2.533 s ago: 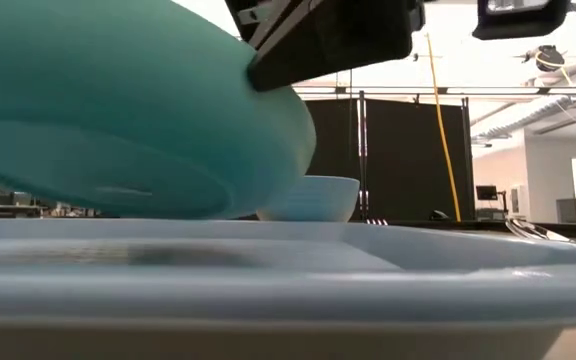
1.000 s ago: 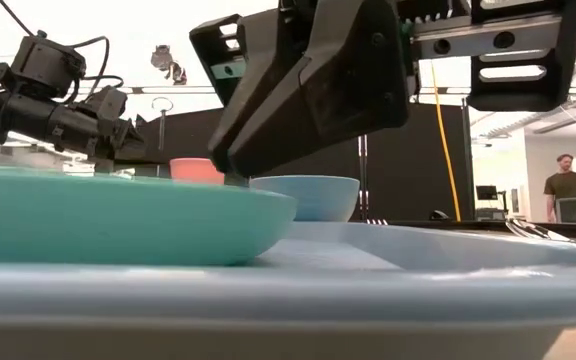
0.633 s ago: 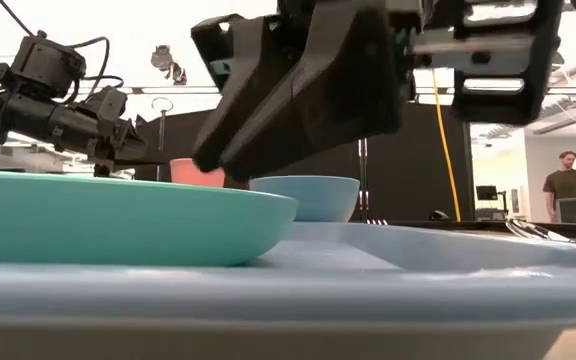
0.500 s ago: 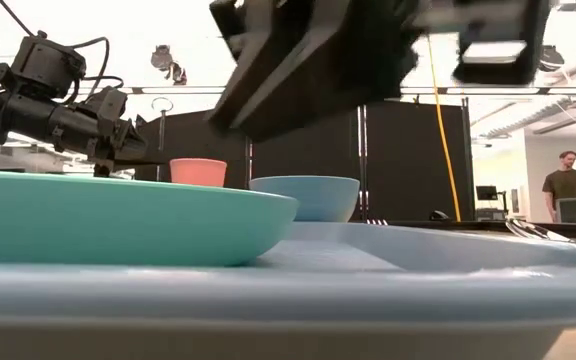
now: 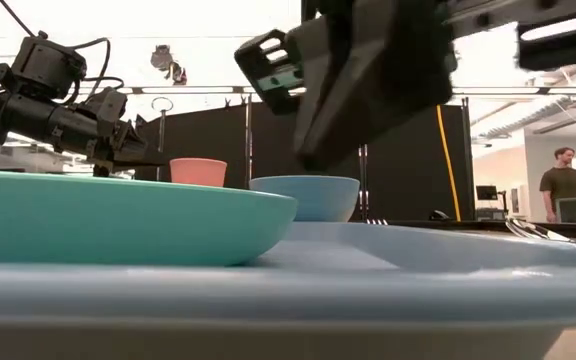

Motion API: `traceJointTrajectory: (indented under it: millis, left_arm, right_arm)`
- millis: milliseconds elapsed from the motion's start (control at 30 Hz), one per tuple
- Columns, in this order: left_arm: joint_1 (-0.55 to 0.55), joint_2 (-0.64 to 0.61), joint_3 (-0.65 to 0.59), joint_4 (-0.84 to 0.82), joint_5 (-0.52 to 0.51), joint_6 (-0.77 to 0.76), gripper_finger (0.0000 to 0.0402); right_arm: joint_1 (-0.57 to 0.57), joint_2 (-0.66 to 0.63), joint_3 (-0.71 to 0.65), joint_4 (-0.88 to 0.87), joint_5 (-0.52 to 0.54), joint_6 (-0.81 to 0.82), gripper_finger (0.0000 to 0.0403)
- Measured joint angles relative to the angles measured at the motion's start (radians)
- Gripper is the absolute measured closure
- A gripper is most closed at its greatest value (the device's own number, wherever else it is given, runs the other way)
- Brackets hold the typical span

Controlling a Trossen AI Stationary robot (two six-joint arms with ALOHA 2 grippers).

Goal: Set up tray
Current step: Put the green plate on top of the blue tray

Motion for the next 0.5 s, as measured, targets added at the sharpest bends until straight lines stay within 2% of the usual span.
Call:
traceJointTrajectory:
  millis: [500]
  left_arm:
    - [0.000, 0.000, 0.000, 0.000, -0.001, 0.006, 0.0360]
  right_arm:
    - [-0.038, 0.014, -0.061, 0.112, -0.010, 0.006, 0.0403]
